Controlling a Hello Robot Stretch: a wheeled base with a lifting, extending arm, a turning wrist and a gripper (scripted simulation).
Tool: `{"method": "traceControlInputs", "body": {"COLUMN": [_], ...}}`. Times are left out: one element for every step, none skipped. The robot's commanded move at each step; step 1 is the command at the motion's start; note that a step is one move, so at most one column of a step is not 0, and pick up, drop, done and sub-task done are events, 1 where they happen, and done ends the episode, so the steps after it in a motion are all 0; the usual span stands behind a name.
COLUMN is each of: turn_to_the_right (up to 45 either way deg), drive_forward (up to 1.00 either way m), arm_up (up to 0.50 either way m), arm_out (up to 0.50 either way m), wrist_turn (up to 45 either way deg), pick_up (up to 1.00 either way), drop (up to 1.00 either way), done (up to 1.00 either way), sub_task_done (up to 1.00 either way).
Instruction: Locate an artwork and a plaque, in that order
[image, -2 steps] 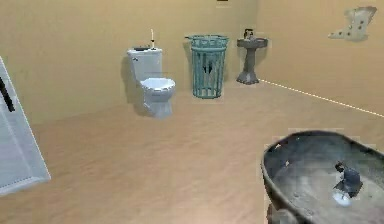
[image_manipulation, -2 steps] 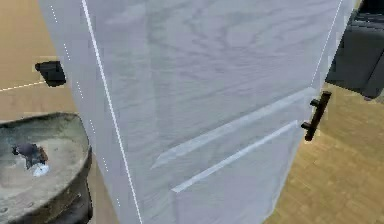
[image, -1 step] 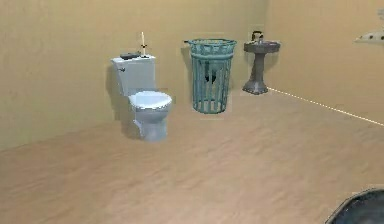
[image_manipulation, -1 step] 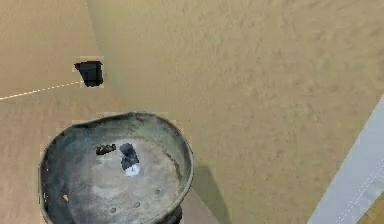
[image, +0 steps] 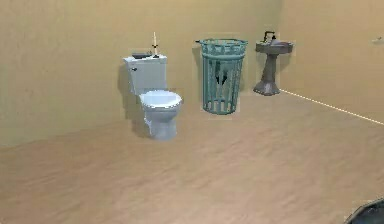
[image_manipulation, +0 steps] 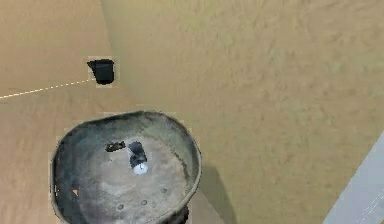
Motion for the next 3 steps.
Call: {"method": "traceControlInputs", "body": {"turn_to_the_right": [0.0, 45.0, 12.0], "drive_forward": [0.95, 0.0, 0.0], "arm_up": [0.0, 0.0, 0.0], "arm_out": [0.0, 0.0, 0.0], "wrist_turn": [0.0, 0.0, 0.0], "pick_up": [0.0, 0.0, 0.0], "drop": [0.0, 0.0, 0.0], "done": [0.0, 0.0, 0.0], "sub_task_done": [0.0, 0.0, 0.0]}}
